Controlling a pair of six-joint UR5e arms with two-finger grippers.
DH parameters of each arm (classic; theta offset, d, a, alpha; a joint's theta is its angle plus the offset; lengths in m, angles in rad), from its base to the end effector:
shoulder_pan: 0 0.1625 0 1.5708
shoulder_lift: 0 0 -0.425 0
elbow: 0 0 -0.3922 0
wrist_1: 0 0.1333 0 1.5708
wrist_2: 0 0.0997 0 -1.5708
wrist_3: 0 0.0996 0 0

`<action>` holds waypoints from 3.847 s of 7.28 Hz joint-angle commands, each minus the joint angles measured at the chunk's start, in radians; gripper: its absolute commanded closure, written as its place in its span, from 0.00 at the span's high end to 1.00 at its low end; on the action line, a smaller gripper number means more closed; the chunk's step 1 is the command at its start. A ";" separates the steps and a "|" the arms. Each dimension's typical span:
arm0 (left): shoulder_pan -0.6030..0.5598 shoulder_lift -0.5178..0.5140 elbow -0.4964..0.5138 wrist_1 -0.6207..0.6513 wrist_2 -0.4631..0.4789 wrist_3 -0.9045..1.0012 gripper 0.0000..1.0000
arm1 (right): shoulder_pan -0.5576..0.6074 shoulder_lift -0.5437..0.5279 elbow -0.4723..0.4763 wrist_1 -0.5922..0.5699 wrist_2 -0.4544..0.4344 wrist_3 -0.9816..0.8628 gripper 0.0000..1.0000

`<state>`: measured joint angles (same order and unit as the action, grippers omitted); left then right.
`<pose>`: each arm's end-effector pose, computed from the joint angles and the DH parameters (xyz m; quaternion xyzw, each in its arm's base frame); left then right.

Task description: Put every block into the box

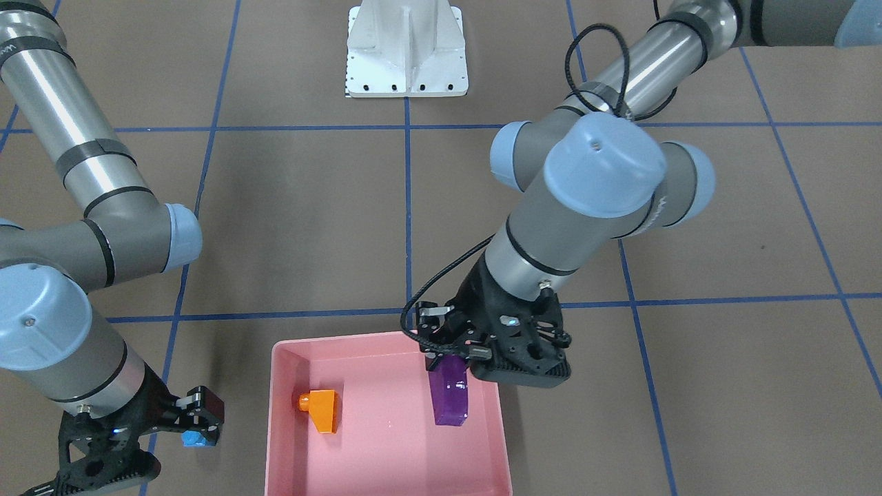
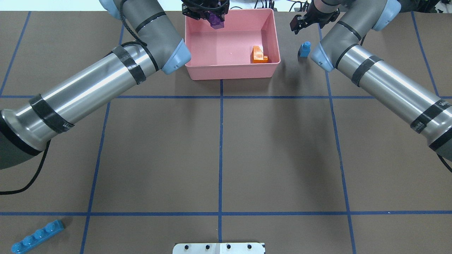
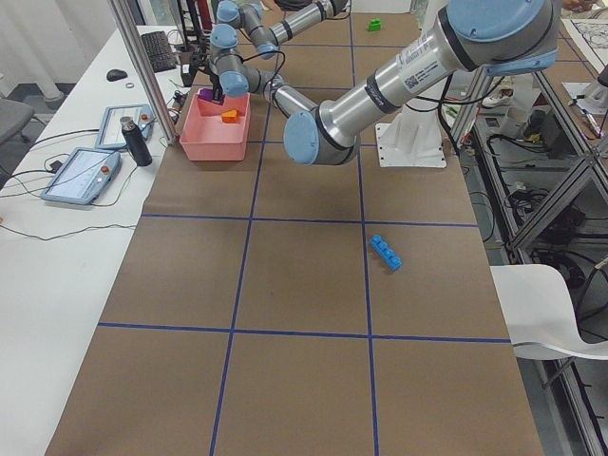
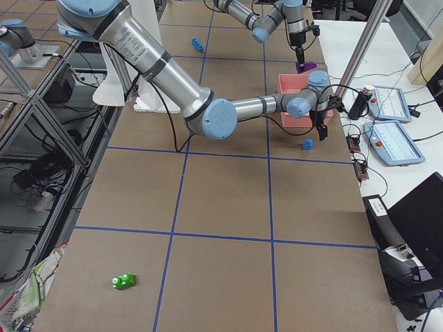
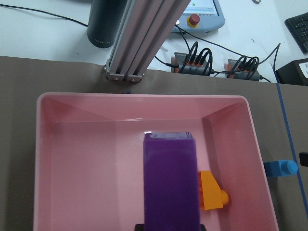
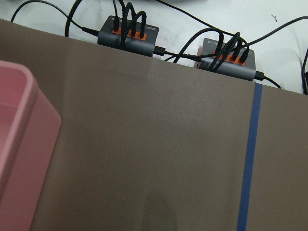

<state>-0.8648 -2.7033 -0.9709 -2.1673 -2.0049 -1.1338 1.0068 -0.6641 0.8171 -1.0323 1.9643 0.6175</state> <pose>0.4800 -0.7039 0.0922 0.1718 0.5259 -0.0625 0.8307 -0.3781 -0.7758 0.3720 0.1736 -0.3379 -0.0415 0.9241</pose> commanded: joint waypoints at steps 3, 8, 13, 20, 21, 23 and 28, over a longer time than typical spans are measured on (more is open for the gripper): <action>0.053 -0.059 0.141 -0.052 0.149 -0.004 0.00 | -0.051 0.014 -0.114 0.035 -0.025 0.002 0.98; 0.099 -0.075 0.195 -0.098 0.247 -0.060 1.00 | -0.048 0.011 -0.125 0.035 -0.015 0.004 0.00; 0.061 -0.076 0.100 -0.006 0.122 -0.058 1.00 | 0.122 0.015 0.092 -0.073 0.295 0.007 0.00; 0.003 0.625 -0.812 0.612 -0.107 0.478 0.96 | -0.094 0.215 -0.028 -0.014 0.003 0.266 0.00; 0.003 0.745 -0.891 0.610 -0.145 0.498 0.97 | -0.111 0.215 -0.041 -0.009 -0.022 0.265 0.00; 0.051 0.957 -1.044 0.609 -0.160 0.540 0.97 | -0.123 0.213 -0.044 -0.005 -0.030 0.266 0.00; 0.340 1.267 -1.193 0.598 -0.065 0.655 0.99 | -0.116 0.209 -0.039 -0.009 -0.024 0.294 1.00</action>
<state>-0.6061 -1.5072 -2.1304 -1.5649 -2.1158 -0.4809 0.8859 -0.4551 0.7752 -1.0395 1.9363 0.8961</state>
